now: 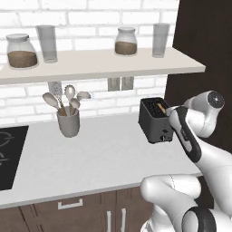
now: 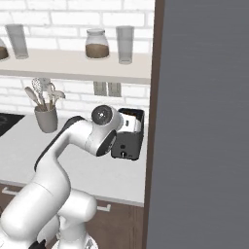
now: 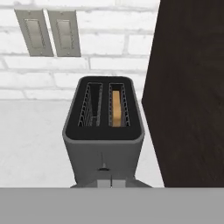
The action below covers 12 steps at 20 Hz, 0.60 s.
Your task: Start the toaster. Once the lever pops up, take the bread to the plate on the dining counter.
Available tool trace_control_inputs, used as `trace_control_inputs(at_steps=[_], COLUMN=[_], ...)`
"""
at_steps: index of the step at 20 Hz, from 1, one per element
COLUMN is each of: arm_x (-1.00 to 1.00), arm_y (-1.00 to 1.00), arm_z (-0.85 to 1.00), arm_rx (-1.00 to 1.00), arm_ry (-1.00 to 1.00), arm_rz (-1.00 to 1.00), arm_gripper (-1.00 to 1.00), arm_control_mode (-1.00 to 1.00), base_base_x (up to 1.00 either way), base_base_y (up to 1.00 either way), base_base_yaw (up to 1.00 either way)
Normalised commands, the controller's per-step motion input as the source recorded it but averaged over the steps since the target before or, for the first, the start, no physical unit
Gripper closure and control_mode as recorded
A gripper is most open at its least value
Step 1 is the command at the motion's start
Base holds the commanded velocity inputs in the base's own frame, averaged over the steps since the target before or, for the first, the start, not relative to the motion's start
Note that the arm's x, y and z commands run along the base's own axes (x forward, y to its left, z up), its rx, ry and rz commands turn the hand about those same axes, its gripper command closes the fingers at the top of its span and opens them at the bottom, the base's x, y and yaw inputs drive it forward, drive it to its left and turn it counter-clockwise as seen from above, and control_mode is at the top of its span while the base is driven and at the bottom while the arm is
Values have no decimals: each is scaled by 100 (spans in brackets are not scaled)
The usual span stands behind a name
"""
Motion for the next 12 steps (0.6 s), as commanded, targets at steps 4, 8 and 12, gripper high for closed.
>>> trace_control_inputs(at_steps=[4, 8, 12], arm_x=[12, 13, 11], arm_y=[0, 0, 0], arm_z=[26, 19, 26], arm_rx=[2, 0, 0], arm_ry=[0, 0, 1], arm_rz=[-2, -1, 0], arm_gripper=[-100, -100, -100], arm_control_mode=[-100, -100, -100], base_base_x=[0, 0, 0], base_base_y=[0, 0, 0], base_base_yaw=[0, 0, 0])
